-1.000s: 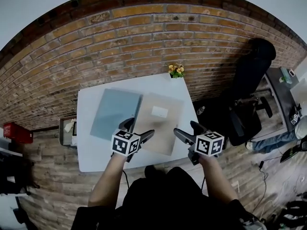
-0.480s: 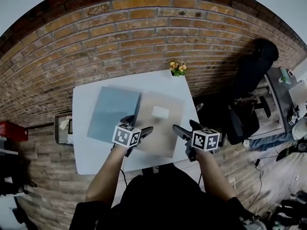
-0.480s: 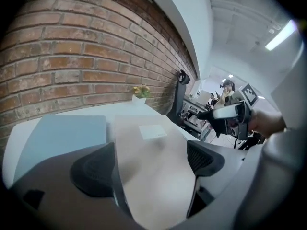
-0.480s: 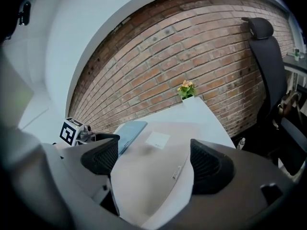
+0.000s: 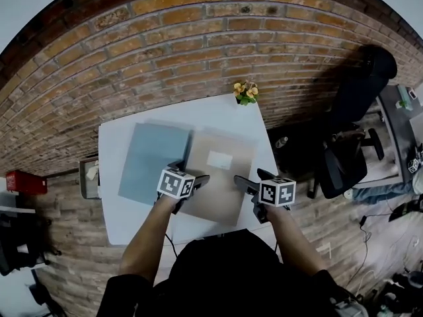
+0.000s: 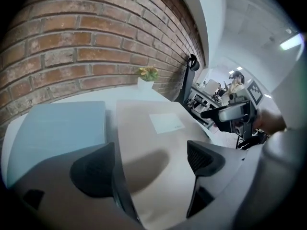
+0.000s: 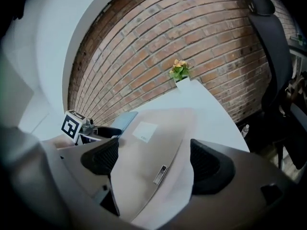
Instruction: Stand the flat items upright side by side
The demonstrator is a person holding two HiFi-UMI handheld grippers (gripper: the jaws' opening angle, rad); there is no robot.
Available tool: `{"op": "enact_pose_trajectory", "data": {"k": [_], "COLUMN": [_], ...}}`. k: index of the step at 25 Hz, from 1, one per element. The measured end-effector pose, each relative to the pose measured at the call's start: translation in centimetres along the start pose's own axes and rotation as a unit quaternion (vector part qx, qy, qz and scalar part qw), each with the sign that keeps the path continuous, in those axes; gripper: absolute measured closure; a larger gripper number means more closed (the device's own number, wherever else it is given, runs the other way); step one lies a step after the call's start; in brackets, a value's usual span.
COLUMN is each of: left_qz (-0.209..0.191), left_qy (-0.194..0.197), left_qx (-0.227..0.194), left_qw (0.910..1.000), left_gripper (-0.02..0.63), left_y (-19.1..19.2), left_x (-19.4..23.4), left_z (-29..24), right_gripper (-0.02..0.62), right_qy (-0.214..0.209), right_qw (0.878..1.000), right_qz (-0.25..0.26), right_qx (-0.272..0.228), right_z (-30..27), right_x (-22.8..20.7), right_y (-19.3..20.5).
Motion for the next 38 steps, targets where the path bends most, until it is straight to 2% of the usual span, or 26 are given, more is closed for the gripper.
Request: {"op": "enact_pose_trajectory", "data": {"k": [9, 11, 15, 19, 25, 28, 32, 38], "left_qz": [-0.043, -0.041, -0.023, -0.028, -0.075, -0.08, -0.073, -0.005], "left_qy": [-0.011, -0.012, 0.025, 0.058, 0.09, 0.103, 0.131, 0.159], "left_qx": [0.05, 0.052, 0.046, 0.049, 0.086, 0.102, 0.106, 0.096], "left_qw": [0.9977, 0.9977, 0.9984, 0.9967, 0.9895, 0.9862, 0.9829, 0.9826], "left_gripper": [0.112, 0.112, 0.114, 0.116, 0.143, 0.141, 0.141, 0.141], "left_y": [0.0, -0.1, -0.8, -1.1, -0.5, -0.3, -0.8, -2.6], "left_x": [-0.4, -0.8, -2.8, -5.1, -7.2, -7.2, -7.2, -6.5], "left_z": [-2.0, -2.1, -2.3, -2.7, -4.2, -5.0, -5.4, -6.3], "right_gripper": [0.117, 0.12, 0.13, 0.137, 0.146, 0.167, 0.169, 0.149], "right_qy": [-0.01, -0.011, 0.012, 0.035, 0.063, 0.066, 0.058, 0.027], "right_qw": [0.999, 0.999, 0.998, 0.997, 0.996, 0.996, 0.996, 0.994], "right_qz": [-0.033, -0.038, -0.055, -0.068, -0.056, -0.051, -0.055, -0.1], "right_qx": [0.033, 0.038, 0.037, 0.024, 0.016, 0.019, 0.035, 0.046], "right_z": [-1.9, -1.9, -1.1, 0.9, 2.8, 2.6, 2.1, 1.3], "right_x": [-2.1, -2.4, -3.8, -5.7, -8.1, -8.7, -9.6, -10.3], "right_y": [1.6, 1.9, 1.8, 1.0, -0.6, -0.8, -0.4, 0.1]}}
Point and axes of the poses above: the fingertips, and each gripper's own axes: z backward along the fingers, x to its left, y out of its underside, the point moved 3 cm from there along z, backward along the fingers, and after that the axes turned 15 degrees about -y, right-handed, at the moved point
